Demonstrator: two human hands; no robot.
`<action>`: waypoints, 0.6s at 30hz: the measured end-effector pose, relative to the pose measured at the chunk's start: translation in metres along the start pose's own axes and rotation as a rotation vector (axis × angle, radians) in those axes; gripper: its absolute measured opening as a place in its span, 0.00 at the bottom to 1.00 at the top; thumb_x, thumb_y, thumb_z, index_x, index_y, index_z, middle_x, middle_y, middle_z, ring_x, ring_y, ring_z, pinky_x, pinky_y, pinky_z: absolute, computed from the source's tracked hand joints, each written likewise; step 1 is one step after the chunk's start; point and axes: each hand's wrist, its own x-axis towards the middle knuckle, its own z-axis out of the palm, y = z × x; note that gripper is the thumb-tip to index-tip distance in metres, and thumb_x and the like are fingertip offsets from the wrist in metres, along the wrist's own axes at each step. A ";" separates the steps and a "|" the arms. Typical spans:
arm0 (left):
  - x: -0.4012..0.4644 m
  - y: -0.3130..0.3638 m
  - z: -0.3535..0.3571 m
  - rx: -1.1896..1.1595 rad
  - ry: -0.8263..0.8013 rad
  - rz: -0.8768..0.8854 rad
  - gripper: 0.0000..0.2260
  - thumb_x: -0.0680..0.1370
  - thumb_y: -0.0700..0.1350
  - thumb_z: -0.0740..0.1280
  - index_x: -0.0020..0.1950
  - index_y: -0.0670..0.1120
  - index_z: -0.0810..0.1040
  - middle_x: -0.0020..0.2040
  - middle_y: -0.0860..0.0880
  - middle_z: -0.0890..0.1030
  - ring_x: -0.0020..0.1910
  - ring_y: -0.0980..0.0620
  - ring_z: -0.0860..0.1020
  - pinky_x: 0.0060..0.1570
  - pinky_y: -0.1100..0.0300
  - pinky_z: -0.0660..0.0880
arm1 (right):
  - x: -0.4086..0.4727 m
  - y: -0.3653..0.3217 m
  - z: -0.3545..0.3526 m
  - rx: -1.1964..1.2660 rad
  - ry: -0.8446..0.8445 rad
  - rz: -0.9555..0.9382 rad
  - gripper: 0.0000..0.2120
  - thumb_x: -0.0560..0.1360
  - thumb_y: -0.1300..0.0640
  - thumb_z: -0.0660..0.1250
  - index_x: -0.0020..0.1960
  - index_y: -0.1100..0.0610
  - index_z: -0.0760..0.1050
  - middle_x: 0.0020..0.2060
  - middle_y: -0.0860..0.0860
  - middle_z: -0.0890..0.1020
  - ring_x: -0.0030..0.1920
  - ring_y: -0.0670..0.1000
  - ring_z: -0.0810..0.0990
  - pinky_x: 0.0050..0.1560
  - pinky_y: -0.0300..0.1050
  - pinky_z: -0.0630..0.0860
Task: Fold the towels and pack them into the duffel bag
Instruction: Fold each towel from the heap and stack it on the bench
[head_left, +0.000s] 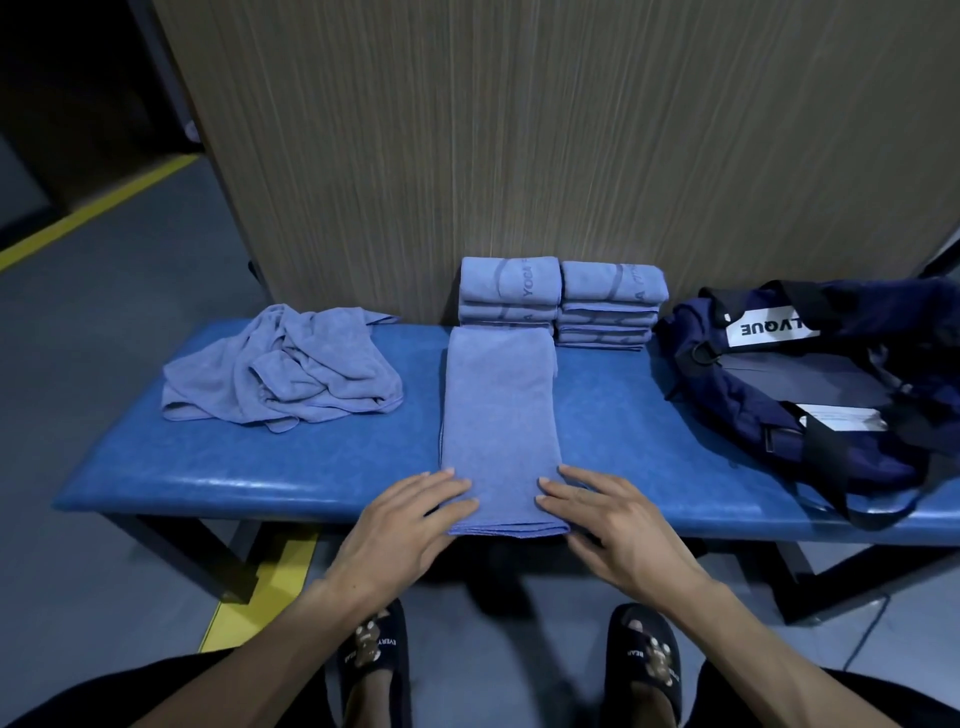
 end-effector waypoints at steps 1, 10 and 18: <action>-0.001 -0.002 0.000 -0.030 -0.013 -0.007 0.15 0.79 0.50 0.64 0.62 0.49 0.83 0.65 0.51 0.81 0.65 0.49 0.79 0.66 0.55 0.70 | 0.000 0.000 -0.001 0.002 0.009 0.003 0.21 0.72 0.59 0.72 0.64 0.49 0.80 0.67 0.41 0.79 0.70 0.48 0.74 0.65 0.46 0.74; 0.004 -0.002 -0.019 -0.523 0.001 -0.404 0.20 0.77 0.66 0.65 0.55 0.53 0.85 0.56 0.65 0.83 0.62 0.65 0.78 0.64 0.65 0.72 | 0.004 -0.006 -0.008 0.231 0.066 0.208 0.12 0.78 0.49 0.67 0.60 0.47 0.83 0.54 0.38 0.83 0.60 0.42 0.77 0.59 0.35 0.72; 0.033 -0.004 -0.019 -0.628 0.011 -0.647 0.18 0.79 0.63 0.64 0.40 0.49 0.75 0.32 0.57 0.69 0.34 0.59 0.66 0.37 0.59 0.67 | 0.032 -0.016 -0.019 0.469 0.011 0.516 0.13 0.80 0.52 0.66 0.38 0.53 0.74 0.31 0.44 0.77 0.38 0.45 0.73 0.40 0.38 0.69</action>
